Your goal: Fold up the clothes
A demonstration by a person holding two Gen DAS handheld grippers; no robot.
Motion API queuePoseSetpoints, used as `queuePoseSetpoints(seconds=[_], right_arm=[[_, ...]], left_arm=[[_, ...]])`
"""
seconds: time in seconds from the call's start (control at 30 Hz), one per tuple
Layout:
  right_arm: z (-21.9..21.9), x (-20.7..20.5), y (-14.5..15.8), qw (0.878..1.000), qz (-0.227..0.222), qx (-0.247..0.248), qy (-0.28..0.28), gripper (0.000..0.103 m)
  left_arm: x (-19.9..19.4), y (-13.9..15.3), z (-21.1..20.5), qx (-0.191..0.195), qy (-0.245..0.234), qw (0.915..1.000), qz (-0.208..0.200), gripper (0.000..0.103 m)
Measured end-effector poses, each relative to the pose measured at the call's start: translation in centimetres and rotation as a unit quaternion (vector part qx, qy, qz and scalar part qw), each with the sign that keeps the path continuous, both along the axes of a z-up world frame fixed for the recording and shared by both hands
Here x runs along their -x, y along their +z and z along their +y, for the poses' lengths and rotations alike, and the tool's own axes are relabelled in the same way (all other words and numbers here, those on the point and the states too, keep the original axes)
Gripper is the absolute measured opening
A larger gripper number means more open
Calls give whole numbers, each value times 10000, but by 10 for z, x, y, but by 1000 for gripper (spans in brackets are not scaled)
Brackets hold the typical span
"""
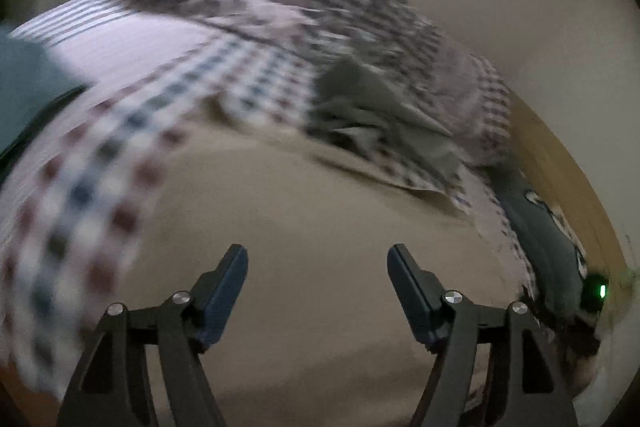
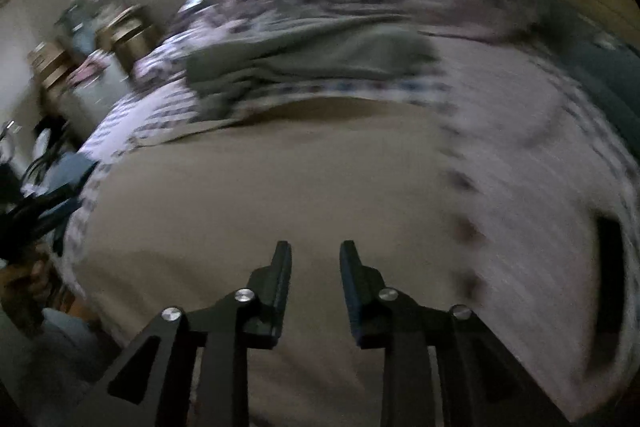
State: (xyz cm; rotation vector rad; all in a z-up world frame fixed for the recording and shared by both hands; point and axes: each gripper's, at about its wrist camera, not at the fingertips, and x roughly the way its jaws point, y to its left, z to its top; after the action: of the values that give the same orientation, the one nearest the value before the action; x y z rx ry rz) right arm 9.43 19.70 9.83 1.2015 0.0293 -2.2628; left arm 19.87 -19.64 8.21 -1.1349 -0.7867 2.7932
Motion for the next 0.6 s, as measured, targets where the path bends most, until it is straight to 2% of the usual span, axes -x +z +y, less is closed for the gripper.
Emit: queuePoseSetpoints(seconds=[0.1, 0.17, 0.2, 0.33, 0.47, 0.6], right_arm=[[-59, 27, -2, 9988, -23, -184, 449, 32], [-101, 50, -7, 9970, -116, -236, 725, 32], [-117, 60, -12, 9962, -196, -256, 805, 32], [-177, 103, -45, 9914, -431, -724, 1001, 32], [-207, 140, -61, 9908, -421, -879, 940, 32], [-219, 177, -54, 9948, -7, -907, 458, 32]], left_arm=[[36, 1, 24, 484, -317, 9983, 119, 76], [58, -6, 33, 803, -378, 9960, 122, 76], [65, -11, 36, 847, -374, 9957, 95, 76], [88, -34, 39, 767, -350, 9963, -138, 76], [103, -49, 50, 801, -375, 9953, -393, 76], [101, -52, 48, 687, -371, 9961, -422, 76]])
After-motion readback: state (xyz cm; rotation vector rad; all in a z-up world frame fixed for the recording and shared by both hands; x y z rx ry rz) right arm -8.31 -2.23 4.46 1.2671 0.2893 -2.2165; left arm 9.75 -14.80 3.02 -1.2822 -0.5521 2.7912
